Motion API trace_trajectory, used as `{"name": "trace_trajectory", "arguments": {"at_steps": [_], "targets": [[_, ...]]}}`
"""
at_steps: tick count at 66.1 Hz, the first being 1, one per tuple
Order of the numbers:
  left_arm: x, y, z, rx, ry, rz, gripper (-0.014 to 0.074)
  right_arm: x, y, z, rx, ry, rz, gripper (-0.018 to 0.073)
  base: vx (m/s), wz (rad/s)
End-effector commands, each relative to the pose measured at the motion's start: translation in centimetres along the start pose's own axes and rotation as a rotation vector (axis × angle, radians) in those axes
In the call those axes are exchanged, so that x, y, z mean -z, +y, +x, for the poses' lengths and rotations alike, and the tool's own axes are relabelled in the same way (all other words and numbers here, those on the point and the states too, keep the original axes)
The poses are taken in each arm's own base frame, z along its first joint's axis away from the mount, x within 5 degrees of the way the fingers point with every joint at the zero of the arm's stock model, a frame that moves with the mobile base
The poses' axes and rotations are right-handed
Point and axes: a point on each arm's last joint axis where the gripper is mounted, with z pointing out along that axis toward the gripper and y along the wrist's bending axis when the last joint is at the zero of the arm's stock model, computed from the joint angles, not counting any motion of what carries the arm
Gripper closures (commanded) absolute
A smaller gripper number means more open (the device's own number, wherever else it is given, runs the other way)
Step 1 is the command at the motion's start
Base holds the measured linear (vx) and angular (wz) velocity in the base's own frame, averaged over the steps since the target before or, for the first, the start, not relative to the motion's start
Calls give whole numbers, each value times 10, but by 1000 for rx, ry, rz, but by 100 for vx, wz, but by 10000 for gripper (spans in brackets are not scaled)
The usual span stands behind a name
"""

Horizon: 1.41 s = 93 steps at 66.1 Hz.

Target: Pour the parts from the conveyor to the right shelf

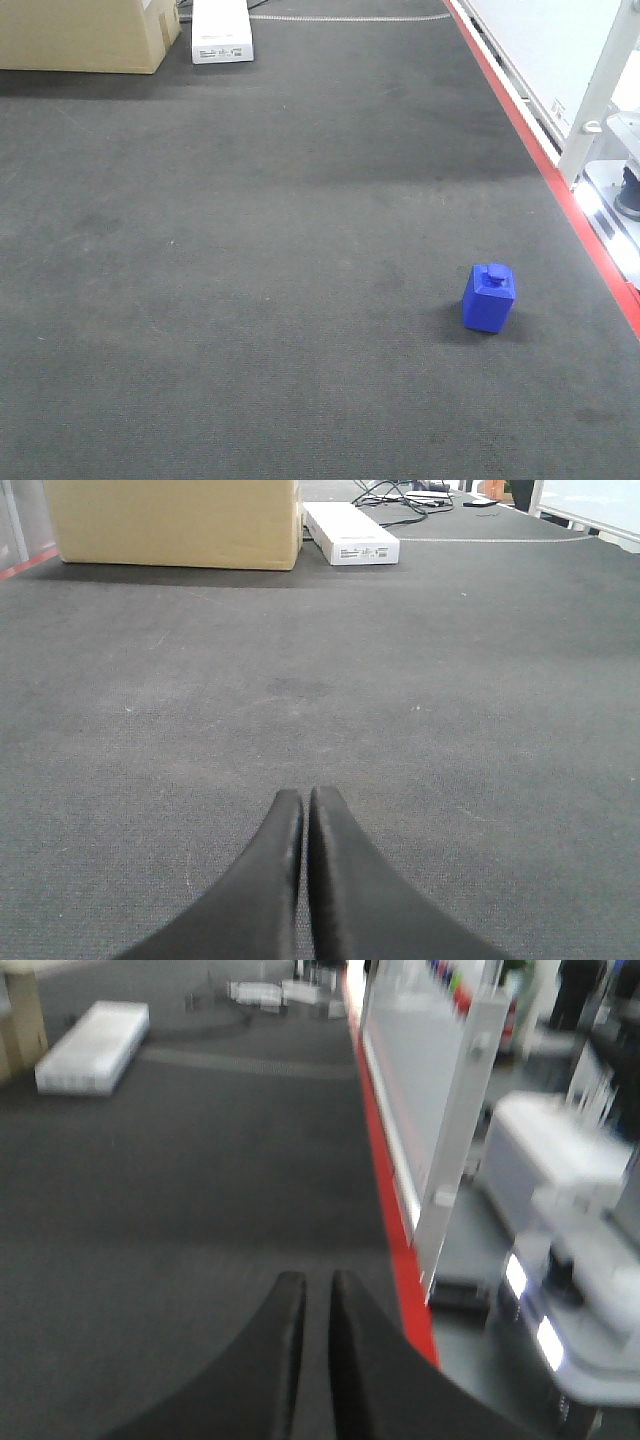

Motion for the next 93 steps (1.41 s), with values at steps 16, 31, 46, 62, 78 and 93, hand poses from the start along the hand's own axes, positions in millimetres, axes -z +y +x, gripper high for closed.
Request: {"name": "trace_trajectory", "arguments": {"at_steps": [16,31,46,62,78,93], "targets": [[1,-1,-12,16,-77,10,603,-77,9,6,-45,177,-44,-124,0,0],[1,-1,-12,16,-77,10,603,-97,13,13,-72,206,-59,-159,0,0],[1,-1,-12,16,-77,10,603,-104,15,2,-113,328,-85,-143,0,0],[1,-1,-12,16,-77,10,603,-139,19,-20,-79,467,-122,-109,0,0],[1,-1,-12,16,-77,10,603,-176,57,-37,-37,634,-188,-99,0,0],[1,-1,-12,16,-77,10,603,-206,54,-35,-57,865,-71,-91,0,0]]}}
